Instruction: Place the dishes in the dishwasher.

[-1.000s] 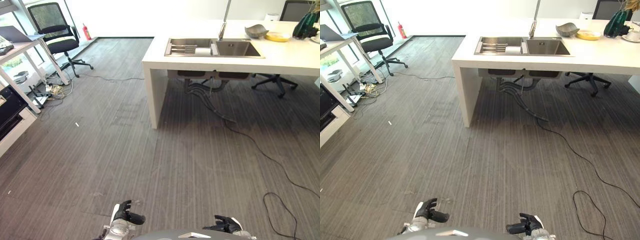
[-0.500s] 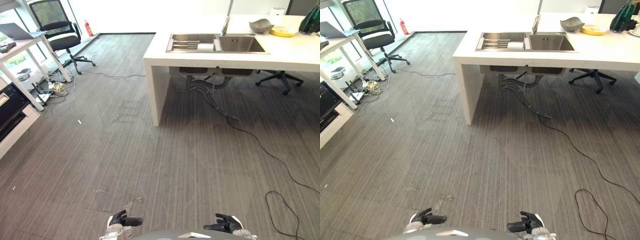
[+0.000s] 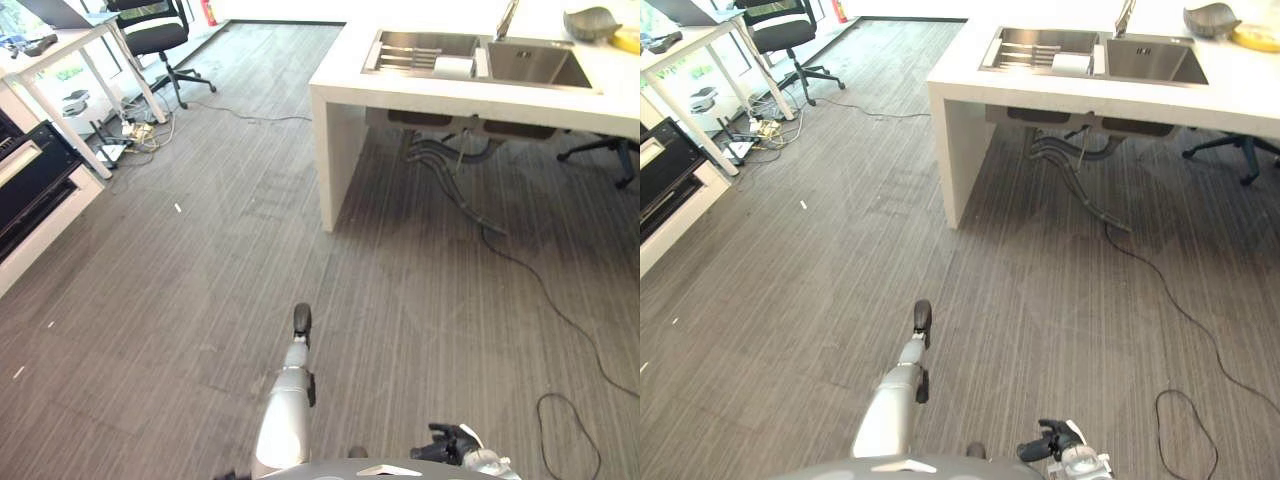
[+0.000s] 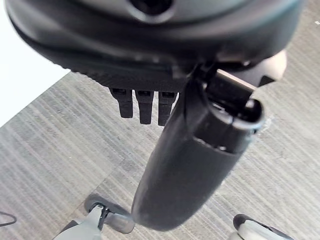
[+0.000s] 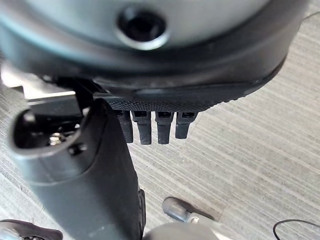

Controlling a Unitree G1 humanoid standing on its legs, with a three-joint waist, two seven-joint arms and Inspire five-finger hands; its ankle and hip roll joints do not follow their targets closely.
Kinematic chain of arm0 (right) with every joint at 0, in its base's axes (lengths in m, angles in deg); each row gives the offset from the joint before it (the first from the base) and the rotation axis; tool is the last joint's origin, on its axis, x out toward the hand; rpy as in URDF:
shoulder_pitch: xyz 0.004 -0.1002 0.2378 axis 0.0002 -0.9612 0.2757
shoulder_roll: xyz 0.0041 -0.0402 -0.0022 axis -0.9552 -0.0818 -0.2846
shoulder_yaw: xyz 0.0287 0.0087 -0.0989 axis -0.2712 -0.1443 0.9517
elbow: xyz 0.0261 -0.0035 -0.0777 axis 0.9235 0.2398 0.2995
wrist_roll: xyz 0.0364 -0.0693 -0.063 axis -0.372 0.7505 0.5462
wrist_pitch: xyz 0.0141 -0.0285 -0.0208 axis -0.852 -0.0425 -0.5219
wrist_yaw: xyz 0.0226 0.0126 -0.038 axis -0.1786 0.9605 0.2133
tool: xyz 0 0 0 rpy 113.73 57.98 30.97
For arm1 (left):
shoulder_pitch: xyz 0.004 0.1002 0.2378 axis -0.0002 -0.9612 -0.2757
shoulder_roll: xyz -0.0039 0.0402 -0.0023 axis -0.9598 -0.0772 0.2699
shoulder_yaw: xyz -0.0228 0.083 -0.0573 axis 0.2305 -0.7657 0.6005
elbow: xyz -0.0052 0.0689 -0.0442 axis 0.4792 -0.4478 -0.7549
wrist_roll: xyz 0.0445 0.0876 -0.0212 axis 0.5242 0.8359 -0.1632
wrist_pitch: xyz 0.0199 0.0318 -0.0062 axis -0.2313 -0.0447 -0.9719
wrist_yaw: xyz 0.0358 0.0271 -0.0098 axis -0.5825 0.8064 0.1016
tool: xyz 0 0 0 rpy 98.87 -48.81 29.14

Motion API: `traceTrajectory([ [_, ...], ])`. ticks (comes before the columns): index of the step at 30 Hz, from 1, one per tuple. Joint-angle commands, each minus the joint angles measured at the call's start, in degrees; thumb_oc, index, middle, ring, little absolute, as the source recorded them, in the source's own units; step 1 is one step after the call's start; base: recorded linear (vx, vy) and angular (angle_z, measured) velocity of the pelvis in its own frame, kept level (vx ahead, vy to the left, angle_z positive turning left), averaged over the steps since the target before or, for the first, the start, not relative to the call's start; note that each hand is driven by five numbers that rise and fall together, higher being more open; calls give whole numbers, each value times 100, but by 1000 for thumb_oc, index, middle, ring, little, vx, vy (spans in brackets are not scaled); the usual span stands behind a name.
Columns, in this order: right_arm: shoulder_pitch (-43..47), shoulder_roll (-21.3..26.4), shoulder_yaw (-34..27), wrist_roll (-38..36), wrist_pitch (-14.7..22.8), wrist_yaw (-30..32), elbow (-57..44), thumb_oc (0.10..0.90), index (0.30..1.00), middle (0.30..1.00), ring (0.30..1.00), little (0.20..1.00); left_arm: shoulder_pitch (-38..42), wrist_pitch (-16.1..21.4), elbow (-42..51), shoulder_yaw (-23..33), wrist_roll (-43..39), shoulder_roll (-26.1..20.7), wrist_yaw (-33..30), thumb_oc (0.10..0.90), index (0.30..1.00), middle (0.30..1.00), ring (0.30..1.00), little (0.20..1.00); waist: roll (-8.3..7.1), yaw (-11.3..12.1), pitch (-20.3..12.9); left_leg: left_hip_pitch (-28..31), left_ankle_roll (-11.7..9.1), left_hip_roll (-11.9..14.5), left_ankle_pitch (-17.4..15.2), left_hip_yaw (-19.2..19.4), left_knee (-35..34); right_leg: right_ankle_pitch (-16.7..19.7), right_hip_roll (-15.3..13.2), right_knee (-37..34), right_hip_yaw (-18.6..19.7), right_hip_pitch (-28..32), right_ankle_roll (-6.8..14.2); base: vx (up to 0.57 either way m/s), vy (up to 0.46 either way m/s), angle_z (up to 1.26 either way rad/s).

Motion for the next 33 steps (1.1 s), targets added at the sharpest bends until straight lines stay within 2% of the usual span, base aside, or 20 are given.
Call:
traceTrajectory([
  [1,-284,-161,-100,39,247,16,-395,800,900,900,900,900,306,206,258,64,-129,-162,-17,800,900,900,900,900,-251,-84,-558,609,-9,-276,869,61,-679,-391,-591,-458,-99,1217,847,382,236,-39],
  [4,-402,-279,-291,-172,280,-67,-487,800,900,900,900,900,329,216,290,164,-125,-310,-50,800,900,900,900,900,-396,-116,-849,1048,196,-650,693,-21,-751,633,-818,204,-142,923,1299,330,219,-41],
  [5,-402,-279,-291,-172,280,-67,-487,800,900,900,900,900,329,216,290,164,-125,-310,-50,800,900,900,900,900,-396,-116,-849,1048,196,-650,693,-21,-751,633,-818,204,-142,923,1299,171,149,-8],
  [6,-261,-368,-259,-275,29,-87,-746,800,900,900,900,900,416,245,404,189,-185,-446,-63,800,900,900,900,900,-480,-117,-877,1119,253,-754,644,9,-751,1116,-861,617,-181,849,1438,284,156,30],
  [7,-372,-547,-308,-244,-20,54,-1057,800,900,900,900,900,631,315,647,267,-206,-672,-11,800,900,900,900,900,-505,-200,-837,1330,389,-825,434,-93,-751,1706,-716,1766,-182,384,1579,289,154,27],
  [8,-373,-545,-310,-244,-20,54,-1057,800,900,900,900,900,630,315,646,265,-206,-670,-11,800,900,900,900,900,-515,-200,-844,1326,388,-836,424,-91,-751,1687,-727,1785,-185,374,1579,306,158,29],
  [10,-472,-621,-432,-325,-19,168,-1299,800,900,900,900,900,900,384,1236,176,-212,-822,-98,800,900,900,900,900,-361,-444,-661,1736,516,-809,166,-415,-751,2039,-476,3071,-357,-303,1656,326,217,22],
  [11,-577,-593,-619,-410,3,255,-1471,800,900,900,900,900,1116,360,1758,247,-329,-844,-432,800,900,900,900,900,-118,-756,-430,2246,595,-732,-94,-630,-751,1703,-526,3771,-840,-1130,1496,465,294,42],
  [12,-588,-510,-654,-394,-31,258,-1683,800,900,900,900,900,1193,304,2263,196,-411,-845,-566,800,900,900,900,900,-89,-929,-316,2478,606,-774,-268,-714,-751,1281,-531,3790,-1077,-1603,1442,502,267,71],
  [15,-803,-311,-540,-86,-44,347,-2249,800,900,900,900,900,1011,404,4971,-138,200,-959,-830,800,900,900,900,900,-12,-1174,-92,2938,540,-794,-567,-906,-751,872,-704,2369,-2001,-2095,1332,348,41,61],
  [16,-814,-310,-537,-84,-49,348,-2257,800,900,900,900,900,987,381,5007,-137,209,-952,-842,800,900,900,900,900,8,-1191,-100,2929,536,-774,-555,-925,-751,916,-683,2306,-2025,-2068,1326,295,-101,5],
  [18,-888,-330,-741,-148,-130,399,-2228,800,900,900,900,900,995,243,6209,-76,519,-1123,-956,800,900,900,900,900,-124,-1270,-52,3119,461,-846,-729,-1120,-751,1188,-819,942,-1930,-2139,1387,324,-165,40],
  [20,-1042,-464,-920,-328,-104,495,-2116,800,900,900,900,900,1578,265,7713,-53,432,-1056,-1509,800,900,900,900,900,-41,-1584,12,3440,355,-612,-1069,-1310,-751,1726,-1015,-213,-1325,-2876,1623,432,-162,79],
  [21,-1041,-454,-928,-330,-106,494,-2118,800,900,900,900,900,1572,242,7743,-59,439,-1040,-1528,800,900,900,900,900,-8,-1549,15,3458,353,-583,-1100,-1278,-751,1719,-976,-210,-1307,-2873,1621,437,-95,60],
  [22,-1168,-441,-890,-382,-34,497,-2095,800,900,900,900,900,2012,228,7939,-219,558,-1133,-1784,800,900,900,900,900,50,-1664,-40,3568,342,-567,-1205,-1415,-751,1712,-859,-155,-717,-2883,1665,307,-107,43],
  [23,-1228,-441,-846,-367,12,514,-2098,800,900,900,900,900,2257,179,8343,-277,974,-1321,-1940,800,900,900,900,900,21,-1692,-92,3579,335,-594,-1232,-1486,-751,1763,-896,-89,-501,-2809,1673,293,-108,27],
  [29,-1268,-456,-890,-425,23,541,-2048,800,900,900,900,900,2420,84,8911,-235,1749,-1607,-2176,800,900,900,900,900,-40,-1683,-209,3702,226,-533,-1291,-1441,-751,1881,-1107,111,-891,-2655,1671,137,-132,37],
  [30,-1247,-475,-878,-470,4,564,-1736,800,900,900,900,900,2430,-39,9333,-120,2413,-1763,-2379,800,900,900,900,900,-47,-1650,-391,3843,132,-416,-1467,-1282,-751,1878,-1111,-331,-1165,-2270,1661,590,-465,-36],
  [31,-950,-408,-551,-323,-9,530,-1189,800,900,900,900,900,2173,200,9837,190,2666,-1786,-2461,800,900,900,900,900,175,-1526,-801,3998,-74,-7,-1174,-1148,-471,1500,-706,-458,-1057,-1657,1468,614,-553,-30],
  [33,-845,-267,-586,-387,-12,542,-1136,800,900,900,900,900,2161,288,10030,193,2486,-1671,-2474,800,900,900,900,900,146,-1501,-647,3478,-264,-46,-683,-968,1151,1393,-748,-458,-1117,-1376,1291,230,-331,-61],
])
